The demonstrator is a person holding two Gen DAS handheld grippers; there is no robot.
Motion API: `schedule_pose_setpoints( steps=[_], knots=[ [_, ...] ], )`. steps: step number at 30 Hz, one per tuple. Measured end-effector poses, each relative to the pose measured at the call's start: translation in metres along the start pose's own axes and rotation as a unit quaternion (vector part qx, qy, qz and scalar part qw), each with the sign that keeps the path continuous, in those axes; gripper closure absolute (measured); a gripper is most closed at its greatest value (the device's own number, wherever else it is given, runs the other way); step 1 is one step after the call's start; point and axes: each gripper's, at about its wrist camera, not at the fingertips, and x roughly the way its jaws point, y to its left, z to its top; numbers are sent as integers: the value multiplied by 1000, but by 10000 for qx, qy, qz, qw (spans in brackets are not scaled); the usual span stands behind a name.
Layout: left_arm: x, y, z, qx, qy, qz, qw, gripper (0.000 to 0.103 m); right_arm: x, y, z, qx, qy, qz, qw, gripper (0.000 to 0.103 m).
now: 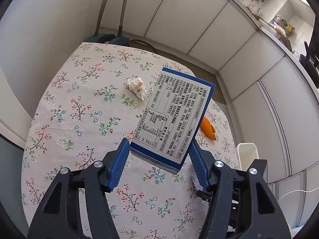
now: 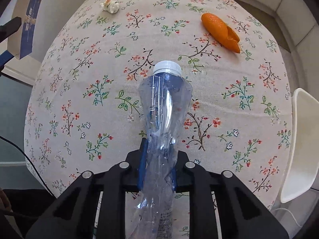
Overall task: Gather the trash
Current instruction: 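Close the left gripper on the receipt card while the right gripper holds the bottle, then carry bottle and card over the bin and open both grippers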
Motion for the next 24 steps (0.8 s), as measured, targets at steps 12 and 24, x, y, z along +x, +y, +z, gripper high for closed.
schedule_pose_setpoints(
  steps=[12, 24],
  knots=[
    [-3, -10, 5, 0, -154, -138, 9998, 45, -71, -5, 5, -62, -1051, 128, 9944, 83],
    [4, -57, 5, 157, -269, -403, 9987, 45, -122, -46, 5, 470, -1982, -239, 9787, 83]
  ],
)
